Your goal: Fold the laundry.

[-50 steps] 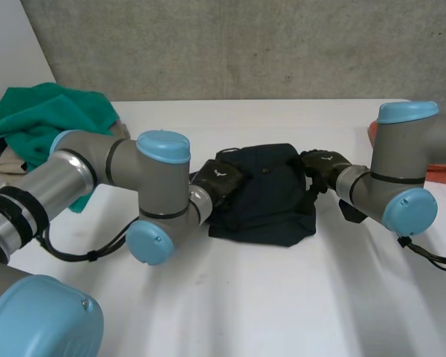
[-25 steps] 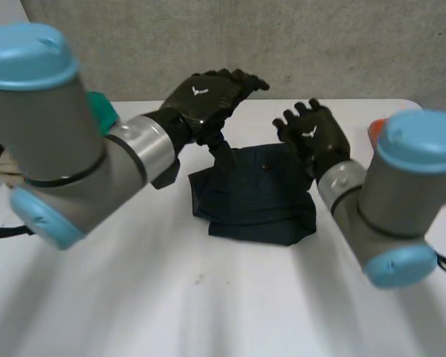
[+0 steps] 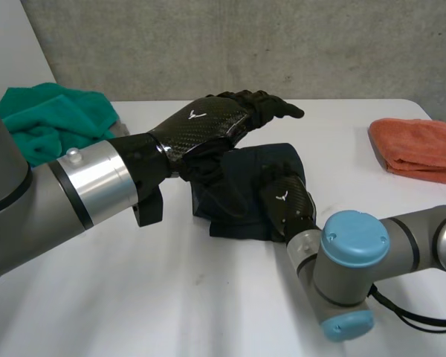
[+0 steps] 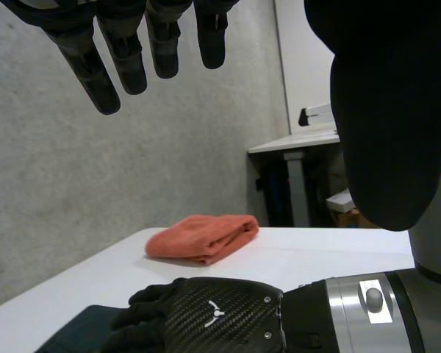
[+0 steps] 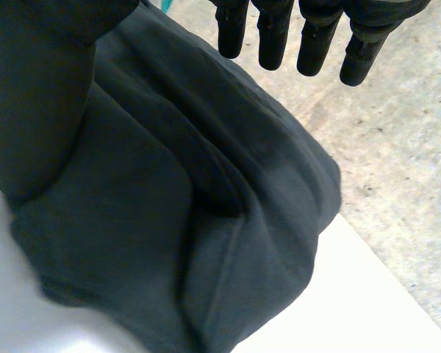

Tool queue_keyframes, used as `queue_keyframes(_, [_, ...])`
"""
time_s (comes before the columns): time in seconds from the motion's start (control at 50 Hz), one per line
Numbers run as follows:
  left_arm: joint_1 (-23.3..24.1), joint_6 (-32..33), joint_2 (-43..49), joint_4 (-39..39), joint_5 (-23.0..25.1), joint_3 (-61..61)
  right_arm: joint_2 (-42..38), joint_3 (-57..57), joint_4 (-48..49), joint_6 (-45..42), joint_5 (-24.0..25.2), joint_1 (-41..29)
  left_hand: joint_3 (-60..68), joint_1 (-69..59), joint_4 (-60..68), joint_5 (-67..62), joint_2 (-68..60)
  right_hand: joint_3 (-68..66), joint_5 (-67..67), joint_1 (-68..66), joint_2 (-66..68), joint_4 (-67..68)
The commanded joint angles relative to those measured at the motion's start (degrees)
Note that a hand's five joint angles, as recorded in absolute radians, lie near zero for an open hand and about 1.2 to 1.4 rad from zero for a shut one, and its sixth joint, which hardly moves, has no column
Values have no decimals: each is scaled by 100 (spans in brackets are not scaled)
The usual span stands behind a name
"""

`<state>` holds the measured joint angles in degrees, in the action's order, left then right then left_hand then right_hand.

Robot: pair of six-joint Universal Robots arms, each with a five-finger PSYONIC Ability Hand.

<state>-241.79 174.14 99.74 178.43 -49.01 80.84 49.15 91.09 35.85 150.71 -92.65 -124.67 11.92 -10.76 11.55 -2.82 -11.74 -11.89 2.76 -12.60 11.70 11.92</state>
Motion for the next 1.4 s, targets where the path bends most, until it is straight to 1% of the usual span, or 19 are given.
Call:
queue_keyframes(0.02, [-69,-222,-16,359,-223,133,-371,-574,53,-209,-86,31,-192,76,-155,282,174,189,-276,260,-170,-192])
queue_keyframes(0.08, [-122,-371,-43,403,-293,151,-494,-776,36,-200,-51,31,-192,76,-155,282,174,-26,-61,45,45,23])
queue_keyframes(0.14, [-175,-512,-43,446,-319,142,-582,-943,18,-191,-16,48,-192,76,-155,282,174,-1218,1132,-1147,1238,1216])
queue_keyframes(0.16, [-184,-530,-51,455,-328,151,-617,-1066,18,-183,19,74,-192,76,-155,282,174,-2972,2886,-2901,2992,2970])
queue_keyframes(0.22, [-219,-617,-51,508,-346,151,-609,-1198,18,-130,116,118,-192,76,-155,282,174,-6800,6713,-6729,6819,6797])
queue_keyframes(0.28, [-236,-653,-69,543,-363,151,-477,-1400,79,19,353,224,-192,76,-155,282,174,-6811,6724,-6740,6830,6808])
queue_keyframes(0.32, [-245,-653,-87,561,-372,134,-381,-1619,123,229,572,320,-192,76,-155,282,174,-6811,6724,-6740,6830,6808])
queue_keyframes(0.44, [-228,-679,-131,578,-407,-50,-231,-2375,88,792,722,733,-192,76,-155,282,174,-6811,6724,-6740,6830,6808])
queue_keyframes(0.58, [-201,-793,-175,561,-495,-244,-187,-3448,9,1346,793,1717,-192,76,-155,282,174,-6811,6724,-6740,6830,6808])
queue_keyframes(0.68, [-149,-864,-210,570,-583,-306,-459,-4151,80,1777,1047,2560,-192,76,-155,282,174,-6811,6724,-6740,6830,6808])
queue_keyframes(0.84, [-43,-829,-131,587,-636,-192,-1662,-5136,-17,2094,2022,3879,-192,76,-155,282,174,-6811,6724,-6740,6830,6808])
queue_keyframes(0.86, [-26,-829,-113,587,-636,-174,-1924,-5215,-17,2103,2267,4098,-192,76,-155,282,174,-6811,6724,-6740,6830,6808])
queue_keyframes(1.02, [27,-811,54,666,-724,-16,-3077,-5295,9,2103,3524,5022,-192,76,-155,282,174,-6811,6724,-6740,6830,6808])
queue_keyframes(1.1, [45,-829,115,710,-750,2,-3272,-5163,-78,2120,4008,5242,-192,76,-155,282,174,-6811,6724,-6740,6830,6808])
queue_keyframes(1.12, [53,-829,115,710,-759,2,-3263,-5110,-79,2129,4036,5277,-192,76,-155,282,174,-6176,6089,-6105,6195,6173])
queue_keyframes(1.14, [71,-837,133,719,-750,-16,-3237,-5058,-79,2138,4027,5304,-192,76,-155,282,174,-3272,3185,-3201,3291,3269])
queue_keyframes(1.16, [71,-846,133,719,-750,-33,-3141,-4953,-61,2155,3984,5339,-192,76,-155,282,174,189,-276,260,-170,-192])
queue_keyframes(1.3, [124,-846,54,675,-750,-148,-2324,-4355,-26,2164,3360,5445,-192,76,-155,282,174,189,-276,260,-170,-192])
queue_keyframes(1.4, [98,-855,-122,649,-750,-95,-1304,-3511,-394,2094,3025,5612,-192,76,-155,282,174,189,-276,260,-170,-192])
